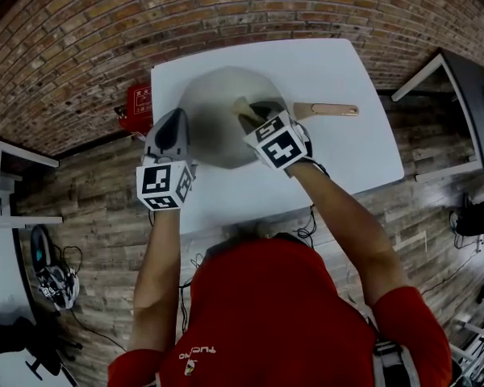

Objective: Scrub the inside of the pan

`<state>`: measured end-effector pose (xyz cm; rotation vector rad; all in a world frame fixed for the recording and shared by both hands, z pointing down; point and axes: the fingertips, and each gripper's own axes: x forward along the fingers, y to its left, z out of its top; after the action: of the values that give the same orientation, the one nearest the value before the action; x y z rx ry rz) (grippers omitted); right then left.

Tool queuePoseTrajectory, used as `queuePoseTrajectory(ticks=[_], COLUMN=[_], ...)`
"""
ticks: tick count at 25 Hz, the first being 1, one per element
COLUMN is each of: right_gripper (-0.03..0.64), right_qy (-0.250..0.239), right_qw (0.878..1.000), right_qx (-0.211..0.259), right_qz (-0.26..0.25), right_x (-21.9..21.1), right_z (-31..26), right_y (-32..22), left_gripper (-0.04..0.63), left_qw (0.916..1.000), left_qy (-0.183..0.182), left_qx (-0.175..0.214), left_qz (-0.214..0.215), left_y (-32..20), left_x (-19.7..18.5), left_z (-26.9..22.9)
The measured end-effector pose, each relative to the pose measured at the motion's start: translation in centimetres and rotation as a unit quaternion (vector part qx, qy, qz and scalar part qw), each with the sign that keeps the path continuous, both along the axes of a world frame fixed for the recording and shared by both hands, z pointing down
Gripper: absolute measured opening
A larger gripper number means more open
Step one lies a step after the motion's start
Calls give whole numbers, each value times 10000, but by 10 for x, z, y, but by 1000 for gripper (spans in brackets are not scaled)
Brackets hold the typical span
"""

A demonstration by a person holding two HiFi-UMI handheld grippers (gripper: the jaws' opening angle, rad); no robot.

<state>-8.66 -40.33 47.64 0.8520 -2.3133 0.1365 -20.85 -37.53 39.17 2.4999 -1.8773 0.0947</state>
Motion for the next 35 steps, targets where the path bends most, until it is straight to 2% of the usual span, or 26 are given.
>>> queuePoseTrajectory(ticks=[4,8,13,19,35], right_gripper=[87,87,87,86,86], right_qy=[-897,-1814,-2464,-2677,-2669], right_qw=[9950,9806,9635,9559,9566], right_qx=[430,746,1043,1210,1173], right_qz=[-81,-10,14,32,24], right_x=[-7,-8,-8,-6,-2], right_z=[-44,-86,-123,-134,-129], right_y=[6,13,22,24,24], left_gripper=[14,14,14,14,14], left_qw=[9999,9994,9982,9975,9977], left_qy=[22,69,160,95,136], left_qx=[85,251,477,557,481], left_qz=[127,214,322,429,449], left_y=[4,8,12,13,10], left_x=[15,28,38,50,57], left_z=[-11,-30,-55,-63,-55])
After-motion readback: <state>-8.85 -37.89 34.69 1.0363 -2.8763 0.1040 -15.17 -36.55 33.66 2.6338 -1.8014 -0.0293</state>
